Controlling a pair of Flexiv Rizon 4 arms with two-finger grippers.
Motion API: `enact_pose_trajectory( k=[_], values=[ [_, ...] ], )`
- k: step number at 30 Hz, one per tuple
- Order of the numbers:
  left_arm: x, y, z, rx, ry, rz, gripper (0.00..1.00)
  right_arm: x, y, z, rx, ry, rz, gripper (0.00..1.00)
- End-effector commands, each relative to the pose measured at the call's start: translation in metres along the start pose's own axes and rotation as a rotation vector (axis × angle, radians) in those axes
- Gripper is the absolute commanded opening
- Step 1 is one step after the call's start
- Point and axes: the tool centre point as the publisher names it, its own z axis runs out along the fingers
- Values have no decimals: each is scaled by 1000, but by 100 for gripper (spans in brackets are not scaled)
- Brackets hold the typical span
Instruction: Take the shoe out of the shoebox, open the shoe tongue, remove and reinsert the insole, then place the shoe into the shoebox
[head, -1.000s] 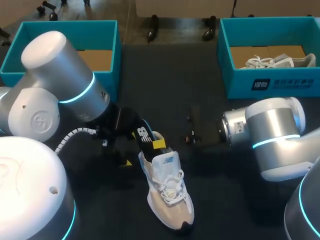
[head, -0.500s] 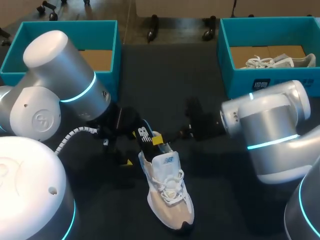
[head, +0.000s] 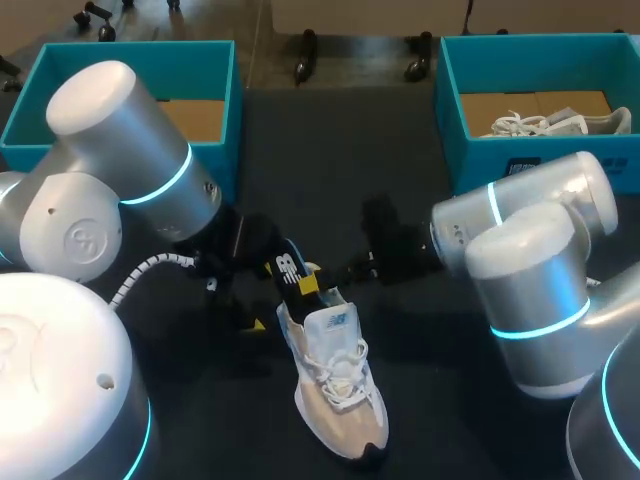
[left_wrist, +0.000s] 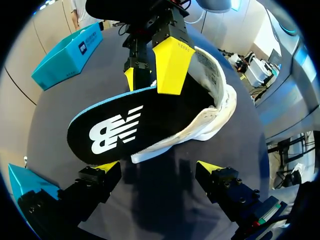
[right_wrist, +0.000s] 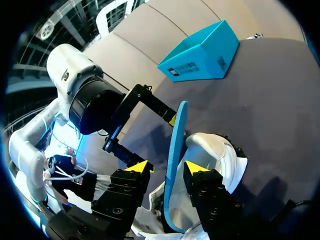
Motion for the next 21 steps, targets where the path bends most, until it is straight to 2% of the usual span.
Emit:
enact_pose_trajectory(
  k=[1, 7, 11, 18, 21],
  values=[
    [0, 0, 0, -1, 2, 0, 100, 4, 3, 11, 21, -92, 4, 42],
    [0, 0, 0, -1, 2, 0, 100, 0, 5, 13, 29, -82, 13, 40],
    [0, 0, 0, -1, 2, 0, 100, -3, 7, 14, 37, -73, 20, 35],
    [0, 0, 0, -1, 2, 0, 100, -7, 6, 16, 52, -83, 47, 35],
    [0, 0, 0, -1, 2, 0, 100, -8, 7, 18, 61, -96, 60, 31]
  ],
)
